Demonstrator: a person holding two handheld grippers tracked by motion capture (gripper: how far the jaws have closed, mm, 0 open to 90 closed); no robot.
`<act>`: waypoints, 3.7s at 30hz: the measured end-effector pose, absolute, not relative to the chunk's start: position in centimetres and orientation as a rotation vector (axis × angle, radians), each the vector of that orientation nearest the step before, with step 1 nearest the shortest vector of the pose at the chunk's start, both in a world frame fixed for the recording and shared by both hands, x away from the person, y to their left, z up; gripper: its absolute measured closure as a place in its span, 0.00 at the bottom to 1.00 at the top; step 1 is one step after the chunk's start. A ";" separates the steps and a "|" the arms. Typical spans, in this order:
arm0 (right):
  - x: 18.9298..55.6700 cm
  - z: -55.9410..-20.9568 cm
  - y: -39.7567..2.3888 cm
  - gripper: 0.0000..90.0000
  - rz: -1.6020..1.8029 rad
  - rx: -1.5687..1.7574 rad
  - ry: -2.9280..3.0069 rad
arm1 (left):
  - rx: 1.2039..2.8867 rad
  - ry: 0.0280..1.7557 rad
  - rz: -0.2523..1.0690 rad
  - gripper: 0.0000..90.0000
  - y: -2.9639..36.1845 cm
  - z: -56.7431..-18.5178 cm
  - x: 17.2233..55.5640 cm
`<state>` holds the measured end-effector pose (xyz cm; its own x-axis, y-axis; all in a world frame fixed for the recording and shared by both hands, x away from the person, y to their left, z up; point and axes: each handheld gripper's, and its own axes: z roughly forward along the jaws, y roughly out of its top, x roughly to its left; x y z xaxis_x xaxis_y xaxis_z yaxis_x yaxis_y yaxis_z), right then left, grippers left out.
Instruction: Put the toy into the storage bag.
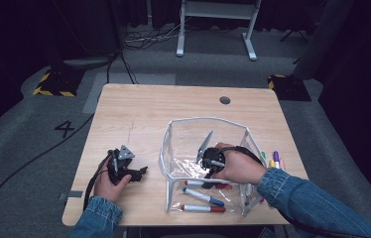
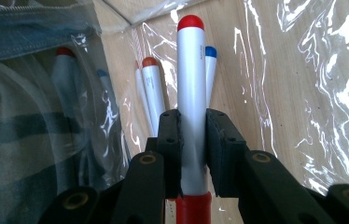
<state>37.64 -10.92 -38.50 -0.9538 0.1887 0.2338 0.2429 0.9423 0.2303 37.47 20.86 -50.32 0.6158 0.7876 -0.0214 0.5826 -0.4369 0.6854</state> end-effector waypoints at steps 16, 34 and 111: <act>38.3 -39.9 -10.6 0.85 -0.266 -0.312 -2.862 | 2.175 1.063 0.395 0.19 20.7 -50.3 37.5; 38.7 -36.5 -11.4 0.55 -0.547 -0.450 -2.953 | 2.176 1.062 0.393 0.19 20.7 -50.3 37.5; 37.6 -45.9 -40.7 0.62 -0.803 -1.804 -2.705 | 2.147 1.220 0.421 0.00 20.4 -50.5 37.4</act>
<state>37.59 -40.73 -45.87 -0.4045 0.9101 0.0896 0.8115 0.3121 0.4940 37.39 20.43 -50.51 0.5209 0.8531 -0.0295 0.6534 -0.3763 0.6568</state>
